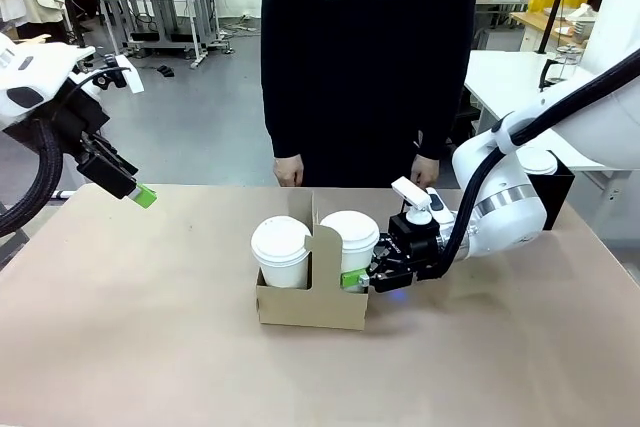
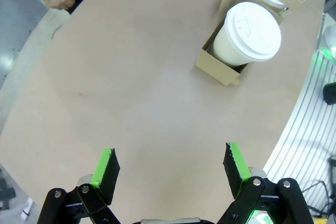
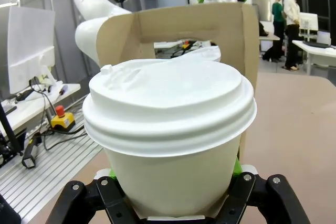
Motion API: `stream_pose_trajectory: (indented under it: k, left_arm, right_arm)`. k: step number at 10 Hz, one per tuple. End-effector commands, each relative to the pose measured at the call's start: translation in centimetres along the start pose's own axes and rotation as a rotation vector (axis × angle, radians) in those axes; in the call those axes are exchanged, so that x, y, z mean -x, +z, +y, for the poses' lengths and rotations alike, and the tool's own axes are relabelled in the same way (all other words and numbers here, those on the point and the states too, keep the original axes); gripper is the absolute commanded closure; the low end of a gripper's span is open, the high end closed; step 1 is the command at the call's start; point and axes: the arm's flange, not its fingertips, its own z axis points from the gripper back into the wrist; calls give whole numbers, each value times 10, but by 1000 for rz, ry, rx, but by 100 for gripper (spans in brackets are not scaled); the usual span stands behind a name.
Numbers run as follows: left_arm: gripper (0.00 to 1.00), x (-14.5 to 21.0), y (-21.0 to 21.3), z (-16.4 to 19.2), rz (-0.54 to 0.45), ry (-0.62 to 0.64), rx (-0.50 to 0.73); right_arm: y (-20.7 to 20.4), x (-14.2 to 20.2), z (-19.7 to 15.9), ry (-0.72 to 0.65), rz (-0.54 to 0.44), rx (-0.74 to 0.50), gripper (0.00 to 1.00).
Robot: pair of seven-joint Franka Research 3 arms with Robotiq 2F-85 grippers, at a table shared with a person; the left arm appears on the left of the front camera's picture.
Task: Pour a drink into a cup and package it in a carrier.
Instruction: Insert the held 600 ml Paper Cup into the Cup Carrier.
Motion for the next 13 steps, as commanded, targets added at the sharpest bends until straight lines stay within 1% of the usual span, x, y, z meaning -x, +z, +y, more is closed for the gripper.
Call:
stream_pose_trajectory:
  k: [1,2,3,5,9,11,13]
  left_arm:
    - [0,0,1,-1,3,8,0]
    - [0,0,1,-1,3,8,0]
    - [0,0,1,-1,3,8,0]
    - [0,0,1,-1,3,8,0]
    - [0,0,1,-1,3,8,0]
    - [0,0,1,-1,3,8,0]
    - [0,0,1,-1,3,8,0]
  right_arm:
    - [3,0,-8,-19,20,-35,19]
    - [5,-2,-8,-13,20,-48,0]
    - [6,-2,-7,-17,19,-50,0]
    - [7,-15,2,-21,42,-52,0]
    - [29,-49,22,-11,122,24,0]
    - [42,-53,23,-74,152,41,0]
    - [59,-58,28,-131,197,99,0]
